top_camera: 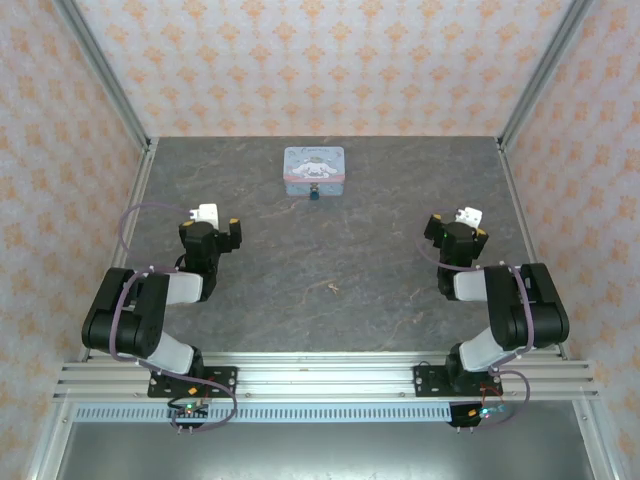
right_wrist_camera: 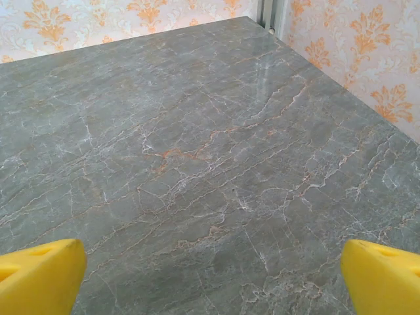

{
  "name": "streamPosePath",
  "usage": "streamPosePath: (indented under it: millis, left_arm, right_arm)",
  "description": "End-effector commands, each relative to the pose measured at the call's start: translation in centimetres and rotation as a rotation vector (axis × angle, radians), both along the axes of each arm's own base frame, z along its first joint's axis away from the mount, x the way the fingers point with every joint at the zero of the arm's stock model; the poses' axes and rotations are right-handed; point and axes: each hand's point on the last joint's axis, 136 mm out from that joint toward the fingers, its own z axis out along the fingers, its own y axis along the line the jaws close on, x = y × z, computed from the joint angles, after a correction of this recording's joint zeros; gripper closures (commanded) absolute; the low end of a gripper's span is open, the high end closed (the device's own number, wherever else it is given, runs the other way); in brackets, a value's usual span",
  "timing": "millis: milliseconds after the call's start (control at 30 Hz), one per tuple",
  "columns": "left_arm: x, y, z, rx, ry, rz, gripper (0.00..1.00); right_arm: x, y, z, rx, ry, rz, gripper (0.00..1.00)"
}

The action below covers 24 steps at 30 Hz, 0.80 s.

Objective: Unlock a padlock with a key

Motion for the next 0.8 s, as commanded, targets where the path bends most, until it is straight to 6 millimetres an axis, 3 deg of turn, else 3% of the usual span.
streamPosePath:
  millis: [0,233,533,767]
  left_arm:
    - [0.2,-0.3,0.8,0.010,-0.025,-0.014,0.00]
    - [0.5,0.4,0.7,-0.006,-0.005,0.017,0.00]
    - [0.9,0.0,1.2,-0.014,0.015,-0.019,0.00]
    - [1.3,-0.3,4.7,-0.031,0.082,-0.024,0.00]
  right_arm:
    - [0.2,-0.2,0.6,-0.002,-0.017,-0.014,0.01]
    - [0.2,-0.2,0.6,-0.001,-0.019,-0.014,0.01]
    - [0.1,-0.3,0.8,0.002,-0.029,-0.017,0.01]
    - [-0.8,-0.5,5.7,0.042,-0.021,-0.052,0.01]
